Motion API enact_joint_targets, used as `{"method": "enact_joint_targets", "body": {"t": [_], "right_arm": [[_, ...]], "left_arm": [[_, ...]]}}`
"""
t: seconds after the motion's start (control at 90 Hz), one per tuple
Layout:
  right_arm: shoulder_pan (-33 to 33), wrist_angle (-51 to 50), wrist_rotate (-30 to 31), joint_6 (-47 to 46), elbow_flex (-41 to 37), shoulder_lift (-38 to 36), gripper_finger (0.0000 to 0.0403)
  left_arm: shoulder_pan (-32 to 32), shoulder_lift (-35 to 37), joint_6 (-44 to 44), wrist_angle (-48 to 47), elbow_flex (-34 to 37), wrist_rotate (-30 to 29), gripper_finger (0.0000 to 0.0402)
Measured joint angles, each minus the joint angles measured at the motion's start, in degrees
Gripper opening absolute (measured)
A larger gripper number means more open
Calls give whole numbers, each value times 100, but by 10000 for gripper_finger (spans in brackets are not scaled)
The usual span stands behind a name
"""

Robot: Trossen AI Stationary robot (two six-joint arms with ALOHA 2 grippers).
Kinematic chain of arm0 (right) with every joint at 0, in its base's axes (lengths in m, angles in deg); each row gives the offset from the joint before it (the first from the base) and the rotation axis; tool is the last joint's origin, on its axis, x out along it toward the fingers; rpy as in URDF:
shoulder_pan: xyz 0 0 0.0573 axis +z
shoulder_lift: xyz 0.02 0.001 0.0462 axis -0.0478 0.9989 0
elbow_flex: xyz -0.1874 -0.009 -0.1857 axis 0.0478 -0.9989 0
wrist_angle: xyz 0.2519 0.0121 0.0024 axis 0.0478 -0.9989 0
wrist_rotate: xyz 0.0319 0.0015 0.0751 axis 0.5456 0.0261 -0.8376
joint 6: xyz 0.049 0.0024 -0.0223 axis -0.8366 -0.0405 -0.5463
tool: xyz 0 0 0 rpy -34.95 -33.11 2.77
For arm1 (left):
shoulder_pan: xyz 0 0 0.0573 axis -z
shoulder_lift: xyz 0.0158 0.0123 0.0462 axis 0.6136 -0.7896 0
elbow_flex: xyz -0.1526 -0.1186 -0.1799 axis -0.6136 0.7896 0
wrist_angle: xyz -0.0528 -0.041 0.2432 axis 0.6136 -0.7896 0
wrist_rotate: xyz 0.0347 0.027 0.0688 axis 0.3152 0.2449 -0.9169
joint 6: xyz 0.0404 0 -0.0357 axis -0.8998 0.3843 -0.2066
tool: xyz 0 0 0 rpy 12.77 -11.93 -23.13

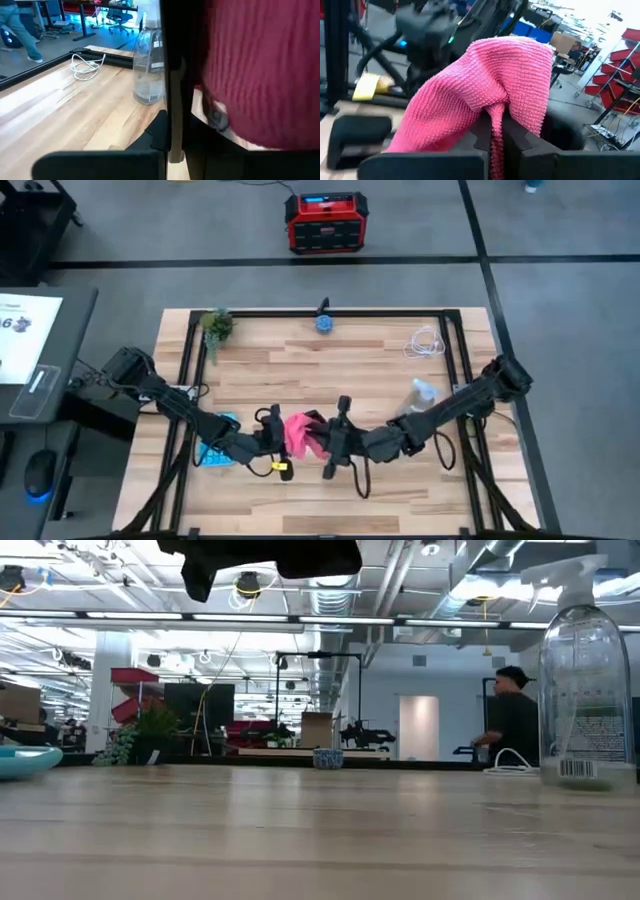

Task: Apply microfiber cloth
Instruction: Wipe the front of the black cellphone using the pink microfiber cloth

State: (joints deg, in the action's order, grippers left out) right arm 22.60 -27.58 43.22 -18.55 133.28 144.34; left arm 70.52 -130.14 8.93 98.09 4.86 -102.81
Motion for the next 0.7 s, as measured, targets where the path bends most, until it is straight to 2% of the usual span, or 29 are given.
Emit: {"method": "enact_joint_targets", "body": {"t": [0.311, 0.4, 0.467, 0.578, 0.644, 0.7], "right_arm": [[7, -1897, -572, -908, 7, -2, 0], [7, -1627, -570, -700, 0, -2, 0], [7, -1071, -499, -408, -9, 13, 0], [24, -169, 116, 15, -9, 13, 0], [77, 60, 504, 169, -7, 7, 0], [106, 85, 596, 212, -7, 7, 0]], "left_arm": [[1, -17, -12, -186, 4, 28, 9], [1, -9, -10, -132, 4, 6, 9], [4, 4, -10, -111, -1, 4, 9], [3, 4, 37, -135, -4, -11, 9], [-1, 4, 65, -170, -4, -39, 9], [-1, 4, 68, -195, -4, -37, 9]]}}
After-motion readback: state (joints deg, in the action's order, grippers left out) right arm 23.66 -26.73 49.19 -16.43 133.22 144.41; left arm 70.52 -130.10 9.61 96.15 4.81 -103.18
